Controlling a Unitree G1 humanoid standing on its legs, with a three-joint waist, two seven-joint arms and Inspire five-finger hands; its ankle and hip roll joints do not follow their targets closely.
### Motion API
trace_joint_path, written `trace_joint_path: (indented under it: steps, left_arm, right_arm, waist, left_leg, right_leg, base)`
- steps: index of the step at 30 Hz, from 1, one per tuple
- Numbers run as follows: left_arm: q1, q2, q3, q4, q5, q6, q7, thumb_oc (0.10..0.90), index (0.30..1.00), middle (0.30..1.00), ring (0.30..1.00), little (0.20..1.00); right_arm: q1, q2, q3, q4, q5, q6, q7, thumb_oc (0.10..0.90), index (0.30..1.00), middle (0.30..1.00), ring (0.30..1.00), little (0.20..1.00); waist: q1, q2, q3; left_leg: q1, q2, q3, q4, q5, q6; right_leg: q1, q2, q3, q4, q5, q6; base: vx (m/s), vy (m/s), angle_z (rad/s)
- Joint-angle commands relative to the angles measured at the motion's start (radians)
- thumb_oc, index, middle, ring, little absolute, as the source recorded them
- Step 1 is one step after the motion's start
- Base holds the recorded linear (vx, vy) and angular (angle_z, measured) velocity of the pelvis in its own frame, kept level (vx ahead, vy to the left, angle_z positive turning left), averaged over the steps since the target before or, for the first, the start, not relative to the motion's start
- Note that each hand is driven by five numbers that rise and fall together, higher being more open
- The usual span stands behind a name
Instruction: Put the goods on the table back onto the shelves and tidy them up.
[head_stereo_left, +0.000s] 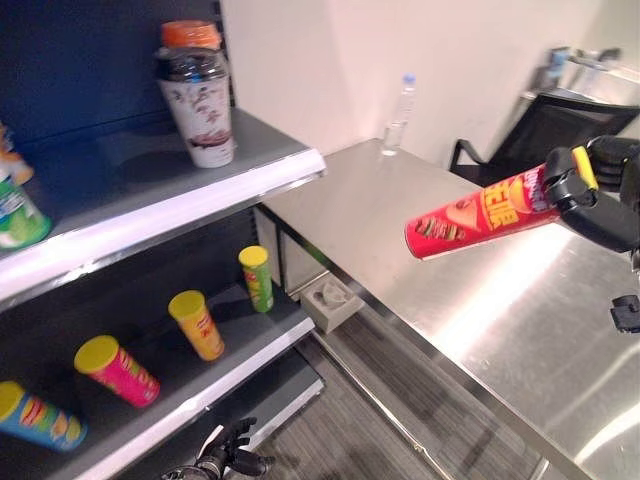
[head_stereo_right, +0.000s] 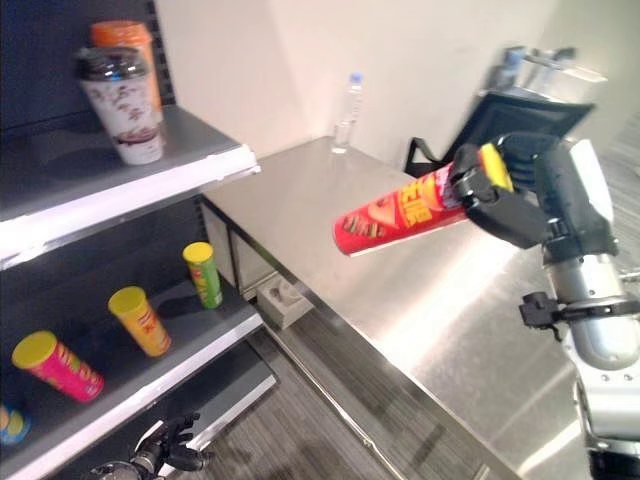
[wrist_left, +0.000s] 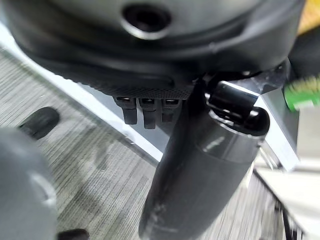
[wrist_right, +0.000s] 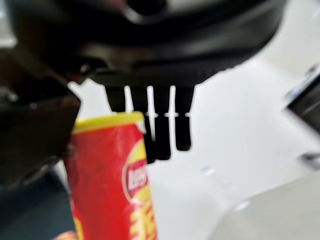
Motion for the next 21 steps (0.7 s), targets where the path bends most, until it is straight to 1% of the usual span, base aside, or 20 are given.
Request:
trace_joint_path:
  steps: [1,2,3,4,5,6,7,8,9,10,11,12,13,14,16,17,18,19,20,21]
  left_arm:
    - [-0.047,0.041,0.064,-0.058,-0.042,-0.054,0.008,0.8,0.9,0.9,0.9,0.9]
    - [-0.045,0.04,0.067,-0.058,-0.044,-0.054,0.007,0.8,0.9,0.9,0.9,0.9]
    - [-0.045,0.041,0.067,-0.058,-0.044,-0.054,0.007,0.8,0.9,0.9,0.9,0.9]
    - [-0.041,0.046,0.084,-0.06,-0.046,-0.054,0.004,0.8,0.9,0.9,0.9,0.9]
    - [-0.041,0.047,0.083,-0.06,-0.046,-0.054,0.004,0.8,0.9,0.9,0.9,0.9]
    - [-0.04,0.048,0.089,-0.059,-0.046,-0.054,0.004,0.8,0.9,0.9,0.9,0.9]
    - [-0.039,0.048,0.092,-0.057,-0.045,-0.054,0.006,0.8,0.9,0.9,0.9,0.9]
    - [-0.042,0.049,0.099,-0.056,-0.046,-0.056,0.008,0.8,0.9,0.9,0.9,0.9]
    - [-0.043,0.05,0.099,-0.056,-0.047,-0.055,0.009,0.8,0.9,0.9,0.9,0.9]
    - [-0.042,0.049,0.1,-0.061,-0.053,-0.056,0.009,0.8,0.9,0.9,0.9,0.9]
    - [-0.045,0.049,0.101,-0.064,-0.058,-0.056,0.008,0.8,0.9,0.9,0.9,0.9]
    - [-0.047,0.05,0.098,-0.066,-0.059,-0.058,0.009,0.8,0.9,0.9,0.9,0.9]
    - [-0.052,0.048,0.092,-0.07,-0.057,-0.06,0.01,0.8,0.9,0.9,0.9,0.9]
    - [-0.051,0.046,0.092,-0.07,-0.057,-0.059,0.01,0.8,0.9,0.9,0.9,0.9]
    - [-0.077,0.045,0.075,-0.086,-0.05,-0.066,0.016,0.8,0.9,0.9,0.9,0.9]
    - [-0.096,0.047,0.063,-0.105,-0.044,-0.068,0.013,0.8,0.9,0.9,0.9,0.9]
    - [-0.11,0.057,0.059,-0.113,-0.036,-0.074,0.013,0.8,0.9,0.9,0.9,0.9]
    - [-0.11,0.057,0.06,-0.113,-0.036,-0.074,0.013,0.8,0.9,0.9,0.9,0.9]
    - [-0.116,0.068,0.057,-0.126,-0.027,-0.077,0.012,0.8,0.9,0.9,0.9,0.9]
    - [-0.122,0.084,0.051,-0.132,-0.012,-0.08,0.013,0.8,0.9,0.9,0.9,0.9]
  right_arm:
    - [-0.09,-0.035,-0.143,-0.026,0.084,-0.068,-0.066,0.4,0.3,0.3,0.3,0.3]
    - [-0.093,-0.039,-0.147,-0.021,0.084,-0.064,-0.067,0.4,0.3,0.3,0.3,0.3]
    - [-0.093,-0.038,-0.148,-0.02,0.085,-0.064,-0.066,0.4,0.3,0.3,0.3,0.3]
    - [-0.094,-0.054,-0.162,-0.011,0.092,-0.055,-0.054,0.4,0.3,0.3,0.3,0.3]
    - [-0.094,-0.053,-0.163,-0.012,0.092,-0.055,-0.054,0.4,0.3,0.3,0.3,0.3]
    - [-0.093,-0.058,-0.166,-0.008,0.096,-0.049,-0.049,0.4,0.3,0.3,0.3,0.3]
    - [-0.093,-0.06,-0.165,-0.009,0.097,-0.047,-0.046,0.4,0.3,0.3,0.3,0.3]
    - [-0.091,-0.061,-0.165,-0.014,0.103,-0.041,-0.035,0.4,0.3,0.3,0.3,0.3]
    - [-0.088,-0.062,-0.163,-0.016,0.105,-0.041,-0.034,0.4,0.3,0.3,0.3,0.3]
    - [-0.077,-0.067,-0.166,-0.016,0.111,-0.035,-0.026,0.4,0.3,0.3,0.3,0.3]
    - [-0.073,-0.066,-0.166,-0.017,0.118,-0.034,-0.018,0.4,0.3,0.3,0.3,0.3]
    - [-0.076,-0.065,-0.162,-0.013,0.125,-0.037,-0.017,0.4,0.3,0.3,0.3,0.3]
    - [-0.08,-0.067,-0.154,-0.012,0.134,-0.042,-0.013,0.4,0.3,0.3,0.3,0.3]
    - [-0.081,-0.07,-0.152,-0.011,0.135,-0.043,-0.012,0.4,0.3,0.3,0.3,0.3]
    - [-0.086,-0.075,-0.143,-0.019,0.149,-0.054,-0.005,0.4,0.3,0.3,0.3,0.3]
    - [-0.085,-0.076,-0.139,-0.026,0.145,-0.052,-0.006,0.4,0.3,0.3,0.3,0.3]
    - [-0.098,-0.07,-0.127,-0.024,0.138,-0.049,-0.012,0.4,0.3,0.3,0.3,0.3]
    - [-0.099,-0.07,-0.126,-0.024,0.137,-0.049,-0.012,0.4,0.3,0.3,0.3,0.3]
    - [-0.11,-0.057,-0.109,-0.026,0.131,-0.048,-0.013,0.4,0.3,0.3,0.3,0.3]
    - [-0.13,-0.044,-0.077,-0.033,0.112,-0.047,-0.022,0.4,0.3,0.3,0.3,0.3]
  waist:
    - [0.01,-0.078,0.032]
    - [0.016,-0.086,0.036]
    - [0.013,-0.084,0.036]
    - [0.026,-0.106,0.04]
    - [0.024,-0.103,0.039]
    - [0.023,-0.107,0.038]
    - [0.02,-0.105,0.036]
    - [0.015,-0.106,0.035]
    - [0.011,-0.104,0.031]
    - [-0.007,-0.093,0.022]
    - [-0.02,-0.08,0.012]
    - [-0.03,-0.064,0.0]
    - [-0.034,-0.052,-0.007]
    - [-0.034,-0.058,-0.007]
    - [-0.051,-0.043,-0.016]
    - [-0.064,-0.041,-0.017]
    - [-0.071,-0.04,-0.016]
    - [-0.071,-0.041,-0.016]
    - [-0.068,-0.041,-0.014]
    - [-0.058,-0.044,-0.007]
  left_leg:
    - [-0.077,0.085,0.04,0.364,-0.135,-0.047]
    - [-0.098,0.08,0.038,0.418,-0.149,-0.046]
    - [-0.106,0.084,0.032,0.431,-0.156,-0.046]
    - [-0.177,0.071,-0.001,0.679,-0.217,-0.051]
    - [-0.184,0.075,-0.006,0.688,-0.221,-0.051]
    - [-0.191,0.075,-0.008,0.758,-0.24,-0.053]
    - [-0.185,0.078,-0.014,0.786,-0.252,-0.052]
    - [-0.171,0.094,-0.013,0.838,-0.267,-0.051]
    - [-0.149,0.108,-0.011,0.839,-0.274,-0.047]
    - [-0.08,0.146,0.001,0.812,-0.265,-0.046]
    - [-0.015,0.154,0.013,0.745,-0.256,-0.046]
    - [0.054,0.134,0.011,0.661,-0.255,-0.048]
    - [0.114,0.091,-0.001,0.529,-0.263,-0.046]
    - [0.133,0.071,0.009,0.497,-0.251,-0.042]
    - [0.199,-0.002,-0.016,0.273,-0.34,-0.023]
    - [0.225,-0.065,-0.031,0.137,-0.427,0.014]
    - [0.251,-0.11,-0.01,0.044,-0.443,0.035]
    - [0.252,-0.112,-0.009,0.041,-0.442,0.036]
    - [0.261,-0.139,-0.009,-0.007,-0.439,0.05]
    - [0.258,-0.189,-0.03,-0.061,-0.437,0.076]
  right_leg:
    - [0.014,-0.027,-0.019,0.019,-0.119,0.019]
    - [0.013,-0.035,-0.028,0.019,-0.119,0.015]
    - [0.013,-0.033,-0.031,0.019,-0.121,0.016]
    - [0.007,-0.054,-0.072,0.019,-0.112,0.009]
    - [0.007,-0.051,-0.074,0.019,-0.114,0.01]
    - [0.006,-0.053,-0.091,0.019,-0.11,0.011]
    - [0.004,-0.052,-0.1,0.019,-0.11,0.01]
    - [0.001,-0.056,-0.118,0.019,-0.103,0.012]
    - [-0.003,-0.056,-0.13,0.019,-0.102,0.012]
    - [-0.012,-0.059,-0.164,0.019,-0.092,0.019]
    - [-0.023,-0.061,-0.179,0.019,-0.083,0.025]
    - [-0.043,-0.066,-0.189,0.019,-0.067,0.035]
    - [-0.059,-0.079,-0.186,0.019,-0.045,0.052]
    - [-0.055,-0.091,-0.185,0.019,-0.04,0.059]
    - [-0.101,-0.125,-0.186,0.019,0.015,0.096]
    - [-0.133,-0.17,-0.171,0.024,0.071,0.129]
    - [-0.166,-0.206,-0.158,0.026,0.121,0.163]
    - [-0.167,-0.207,-0.156,0.026,0.122,0.164]
    - [-0.187,-0.232,-0.151,0.028,0.155,0.187]
    - [-0.214,-0.267,-0.129,0.028,0.193,0.219]
  base:
    - [-0.16,-0.108,0.53]
    - [-0.1,-0.059,0.4]
    - [-0.14,-0.079,0.4]
    - [-0.1,-0.051,0.45]
    - [-0.13,-0.059,0.49]
    - [-0.04,0.013,0.38]
    - [-0.07,0.025,0.29]
    - [-0.04,0.044,0.19]
    - [-0.06,0.138,0.11]
    - [-0.05,0.212,0.11]
    - [-0.08,0.312,0.09]
    - [-0.08,0.345,0.12]
    - [-0.05,0.264,0.18]
    - [-0.07,0.314,0.2]
    - [-0.14,0.434,0.29]
    - [-0.22,0.657,0.7]
    - [-0.17,0.539,0.88]
    - [-0.13,0.423,0.66]
    - [-0.14,0.425,0.29]
    - [-0.24,0.662,-0.06]
